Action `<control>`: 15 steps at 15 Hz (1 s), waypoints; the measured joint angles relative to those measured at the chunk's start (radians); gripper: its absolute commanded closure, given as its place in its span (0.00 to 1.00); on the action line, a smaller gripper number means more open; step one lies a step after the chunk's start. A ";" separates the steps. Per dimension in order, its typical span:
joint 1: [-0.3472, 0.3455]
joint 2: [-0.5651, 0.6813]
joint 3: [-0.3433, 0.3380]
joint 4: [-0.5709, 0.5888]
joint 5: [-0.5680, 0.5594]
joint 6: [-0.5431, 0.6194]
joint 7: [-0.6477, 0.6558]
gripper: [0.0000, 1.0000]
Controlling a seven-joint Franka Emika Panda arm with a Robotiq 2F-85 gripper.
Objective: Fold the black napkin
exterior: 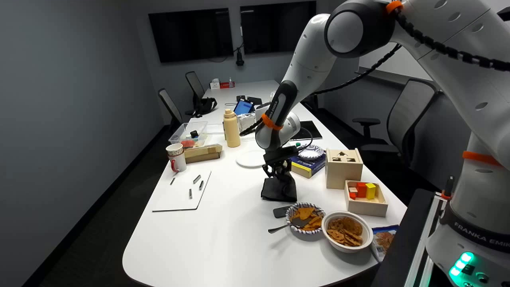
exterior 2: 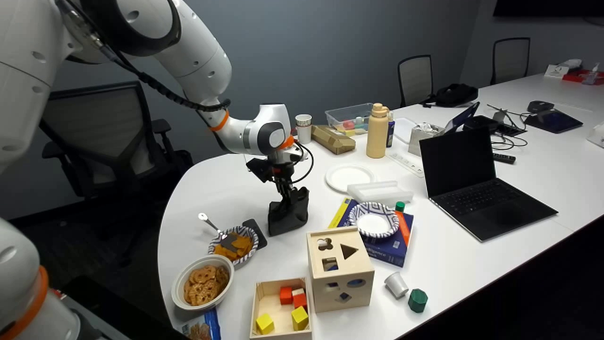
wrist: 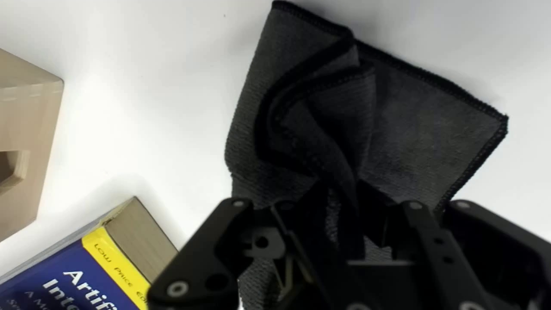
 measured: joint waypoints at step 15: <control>-0.067 0.110 0.085 0.146 0.093 -0.067 -0.142 0.00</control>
